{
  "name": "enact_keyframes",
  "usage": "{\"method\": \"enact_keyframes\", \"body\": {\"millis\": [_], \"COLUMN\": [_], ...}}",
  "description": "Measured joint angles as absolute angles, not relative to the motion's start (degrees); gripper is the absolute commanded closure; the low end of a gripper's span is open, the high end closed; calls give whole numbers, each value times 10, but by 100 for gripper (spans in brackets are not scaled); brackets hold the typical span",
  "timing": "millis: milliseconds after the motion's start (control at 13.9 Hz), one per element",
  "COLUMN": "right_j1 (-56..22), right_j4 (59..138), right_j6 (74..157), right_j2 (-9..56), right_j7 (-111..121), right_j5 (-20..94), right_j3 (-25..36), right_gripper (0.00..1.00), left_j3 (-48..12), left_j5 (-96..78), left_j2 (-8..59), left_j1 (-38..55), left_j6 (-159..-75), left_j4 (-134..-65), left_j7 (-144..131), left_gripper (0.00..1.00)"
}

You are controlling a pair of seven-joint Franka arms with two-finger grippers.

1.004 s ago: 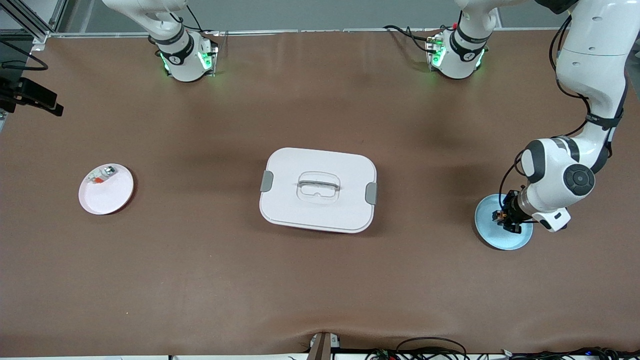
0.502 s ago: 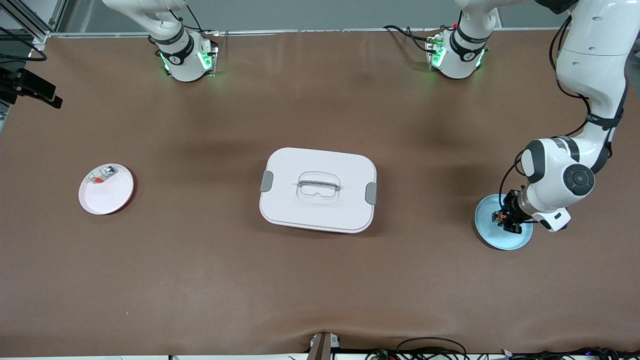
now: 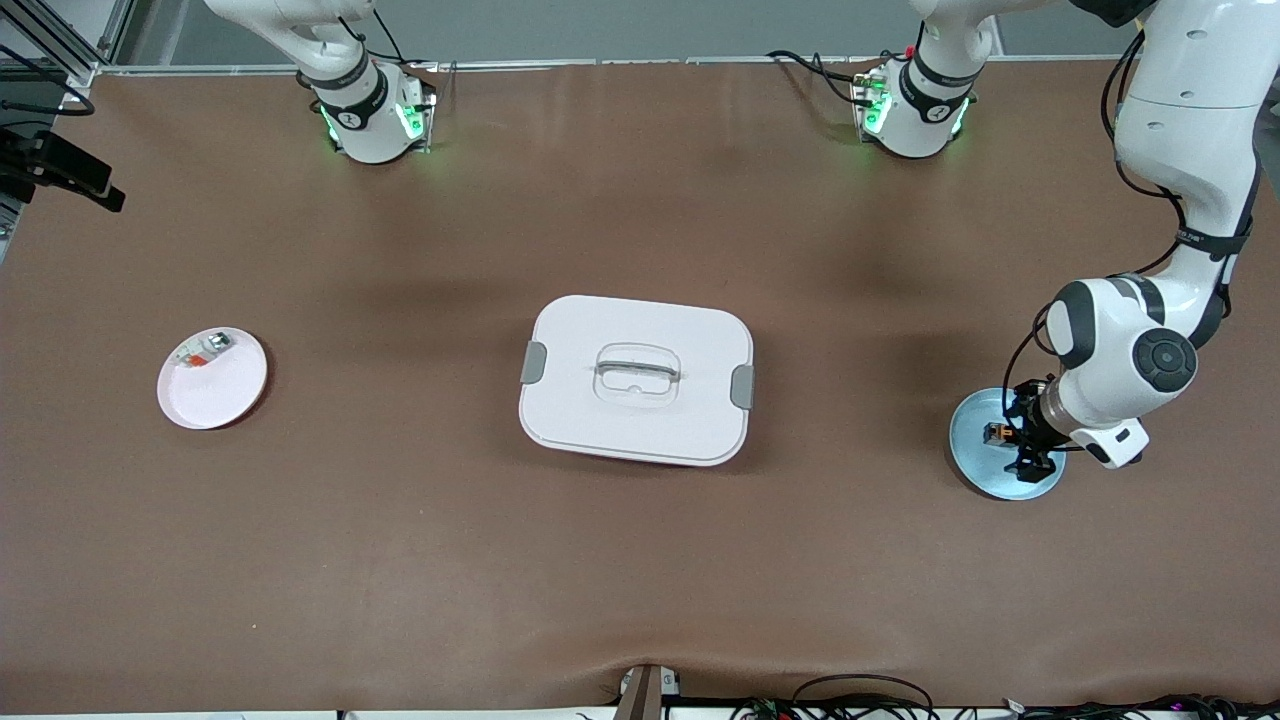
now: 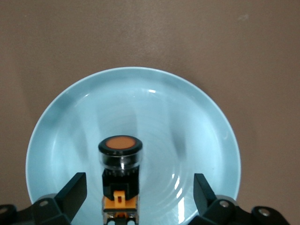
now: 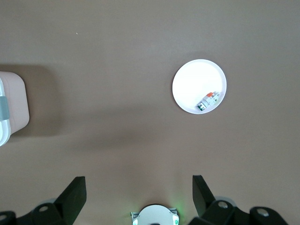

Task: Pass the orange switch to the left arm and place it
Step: 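Set the switch on the blue plate and open the left gripper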

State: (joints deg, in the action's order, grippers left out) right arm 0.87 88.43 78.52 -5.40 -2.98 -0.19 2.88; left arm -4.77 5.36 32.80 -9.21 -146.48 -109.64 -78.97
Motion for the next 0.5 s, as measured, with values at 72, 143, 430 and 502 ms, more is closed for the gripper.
{"method": "enact_keyframes", "body": {"millis": [72,143,430,502], "right_j1": [9,9,9,9], "right_j4": [885,885,892,897], "right_j6": [789,792,807,811], "right_j2": [-55,-56,-63,-66], "right_j7": [-30,-30,-30,-30], "right_j5": [-1,3,11,11], "right_j3": [29,29,29,29], "right_gripper": [0,0,0,0], "left_j3": [-49,-50,-57,-60], "left_j5": [54,54,56,56], "left_j2": [327,326,322,320], "left_j1": [-92,-91,-88,-88], "left_j6": [-1464,-1462,-1459,-1458], "left_j4": [-1093,-1088,-1076,-1075], "left_j7": [-790,-789,-751,-723], "left_gripper": [0,0,0,0]}}
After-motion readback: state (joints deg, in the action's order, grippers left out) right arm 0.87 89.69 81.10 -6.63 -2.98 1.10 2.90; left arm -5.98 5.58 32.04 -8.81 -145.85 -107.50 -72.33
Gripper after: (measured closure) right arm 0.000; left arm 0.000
